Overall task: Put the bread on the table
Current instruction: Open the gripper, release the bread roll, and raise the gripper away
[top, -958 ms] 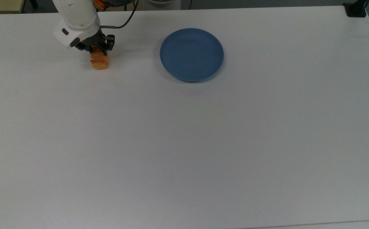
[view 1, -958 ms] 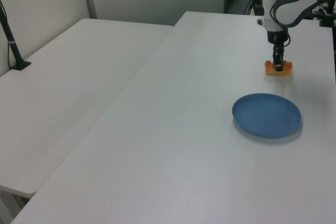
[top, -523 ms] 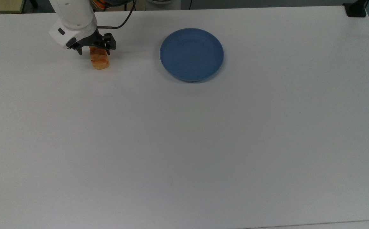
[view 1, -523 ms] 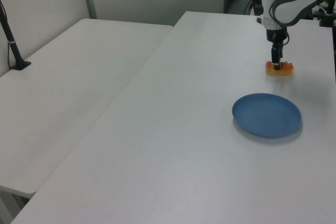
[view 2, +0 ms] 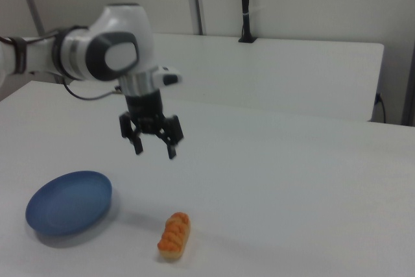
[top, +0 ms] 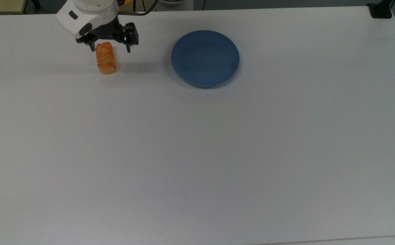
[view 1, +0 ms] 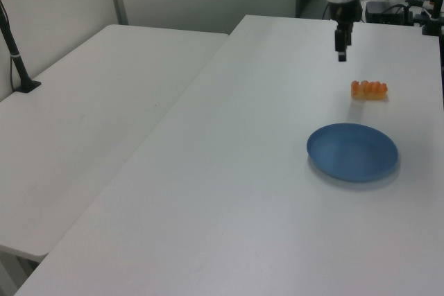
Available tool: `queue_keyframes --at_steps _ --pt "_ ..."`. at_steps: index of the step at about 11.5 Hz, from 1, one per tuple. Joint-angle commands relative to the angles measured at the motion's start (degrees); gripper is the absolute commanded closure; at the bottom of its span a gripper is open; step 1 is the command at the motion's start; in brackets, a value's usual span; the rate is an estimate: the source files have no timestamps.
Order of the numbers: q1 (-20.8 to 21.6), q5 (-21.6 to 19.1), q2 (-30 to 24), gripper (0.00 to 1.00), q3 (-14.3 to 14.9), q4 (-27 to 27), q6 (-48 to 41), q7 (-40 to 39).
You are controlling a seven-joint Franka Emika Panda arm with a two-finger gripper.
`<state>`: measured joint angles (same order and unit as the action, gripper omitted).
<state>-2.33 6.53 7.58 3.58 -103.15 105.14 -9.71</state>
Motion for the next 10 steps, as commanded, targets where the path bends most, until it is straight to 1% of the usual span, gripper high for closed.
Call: queue_keyframes --at_steps 1,3,5,6,7,8,10 --pt "7.59 -0.56 -1.33 0.00 0.38 5.58 -4.67 6.36" --pt "9.18 -0.56 -5.10 0.00 0.38 6.38 -6.86 7.69" --pt "9.63 -0.82 -8.53 0.00 0.29 6.39 -8.46 8.30" --pt "9.80 -1.52 -9.16 0.00 0.38 6.47 -10.11 11.01" --pt "9.80 -2.57 -10.03 0.00 0.38 7.26 -11.61 15.47" --pt "9.80 -2.93 -10.56 0.00 0.38 7.79 -13.28 16.99" --pt "9.45 -2.93 -11.36 0.00 0.55 8.23 -14.00 16.57"
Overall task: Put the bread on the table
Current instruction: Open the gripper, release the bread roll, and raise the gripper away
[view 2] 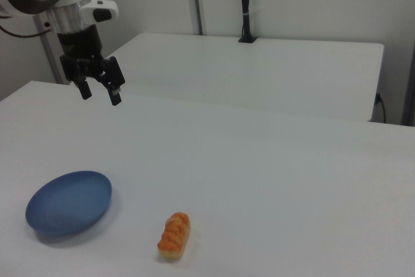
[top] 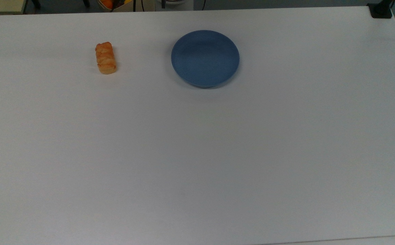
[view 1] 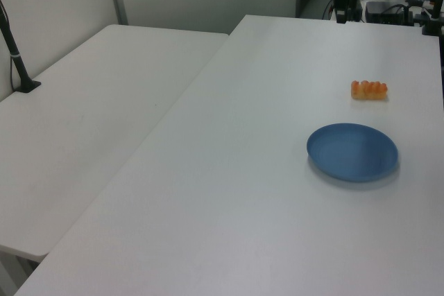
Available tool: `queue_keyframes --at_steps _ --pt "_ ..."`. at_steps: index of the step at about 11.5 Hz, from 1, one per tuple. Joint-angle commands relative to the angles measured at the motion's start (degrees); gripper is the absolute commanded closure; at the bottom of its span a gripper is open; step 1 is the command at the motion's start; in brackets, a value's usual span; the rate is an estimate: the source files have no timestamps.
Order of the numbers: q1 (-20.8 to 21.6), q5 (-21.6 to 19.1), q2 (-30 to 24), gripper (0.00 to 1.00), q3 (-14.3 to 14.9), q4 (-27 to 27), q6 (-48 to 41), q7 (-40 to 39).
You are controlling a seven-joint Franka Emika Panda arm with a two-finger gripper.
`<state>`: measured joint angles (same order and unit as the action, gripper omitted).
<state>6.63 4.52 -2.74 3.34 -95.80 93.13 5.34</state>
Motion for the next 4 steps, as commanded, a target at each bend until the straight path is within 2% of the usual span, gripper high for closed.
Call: queue_keyframes --at_steps 1,4 --pt "0.22 -1.00 -1.39 0.00 1.23 0.88 -2.42 0.64" --pt "-0.39 -1.00 -2.10 0.00 1.49 0.97 -4.09 0.02"
